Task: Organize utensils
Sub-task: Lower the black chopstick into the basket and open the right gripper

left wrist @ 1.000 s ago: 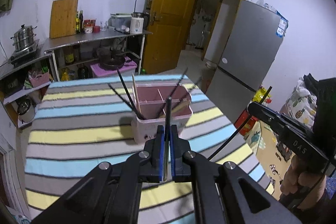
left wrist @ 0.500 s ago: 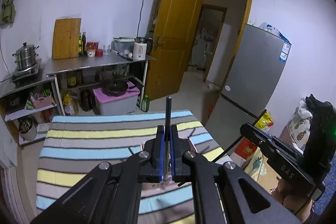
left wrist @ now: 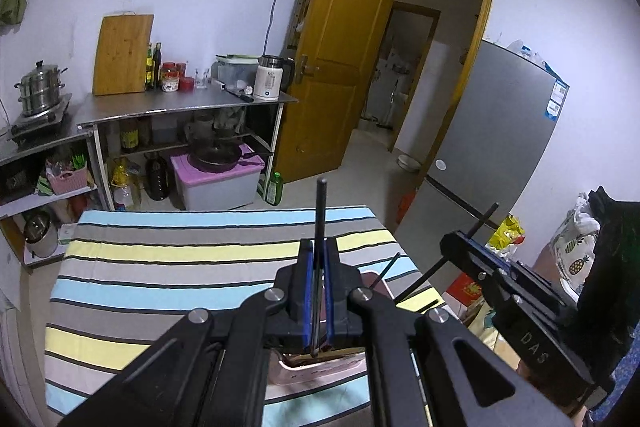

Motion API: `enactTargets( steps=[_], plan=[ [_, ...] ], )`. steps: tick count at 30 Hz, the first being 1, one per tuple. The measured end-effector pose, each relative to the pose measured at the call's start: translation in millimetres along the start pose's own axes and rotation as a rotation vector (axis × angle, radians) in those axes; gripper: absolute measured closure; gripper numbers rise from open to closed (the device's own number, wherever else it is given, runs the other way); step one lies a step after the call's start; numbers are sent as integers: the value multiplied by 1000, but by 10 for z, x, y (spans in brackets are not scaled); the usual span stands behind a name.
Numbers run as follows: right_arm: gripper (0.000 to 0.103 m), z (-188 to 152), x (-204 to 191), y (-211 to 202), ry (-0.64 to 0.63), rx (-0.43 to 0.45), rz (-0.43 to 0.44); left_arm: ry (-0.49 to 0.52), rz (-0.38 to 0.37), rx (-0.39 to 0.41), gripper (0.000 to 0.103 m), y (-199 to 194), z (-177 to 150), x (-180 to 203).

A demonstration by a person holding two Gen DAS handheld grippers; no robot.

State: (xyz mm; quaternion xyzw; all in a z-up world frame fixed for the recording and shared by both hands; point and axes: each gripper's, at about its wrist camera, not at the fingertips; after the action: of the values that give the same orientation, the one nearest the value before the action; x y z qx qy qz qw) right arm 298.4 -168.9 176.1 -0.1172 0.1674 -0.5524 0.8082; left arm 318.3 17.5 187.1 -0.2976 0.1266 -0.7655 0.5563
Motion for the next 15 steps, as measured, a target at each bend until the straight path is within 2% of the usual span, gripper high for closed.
enactTargets(
  steps=[15],
  plan=[
    [99, -479, 81, 399, 5, -155, -3, -15, 48, -112, 98, 483, -372, -155]
  ],
)
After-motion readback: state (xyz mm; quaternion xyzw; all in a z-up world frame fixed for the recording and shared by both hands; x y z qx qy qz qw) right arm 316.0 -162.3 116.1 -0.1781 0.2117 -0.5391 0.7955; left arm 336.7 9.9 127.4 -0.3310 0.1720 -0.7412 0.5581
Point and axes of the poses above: each gripper's, at about its wrist camera, not at the fingertips, and y roughly the way its jaws point, x to its right, z to its top, and after that the axes turned 4 degrees about -y, right-handed
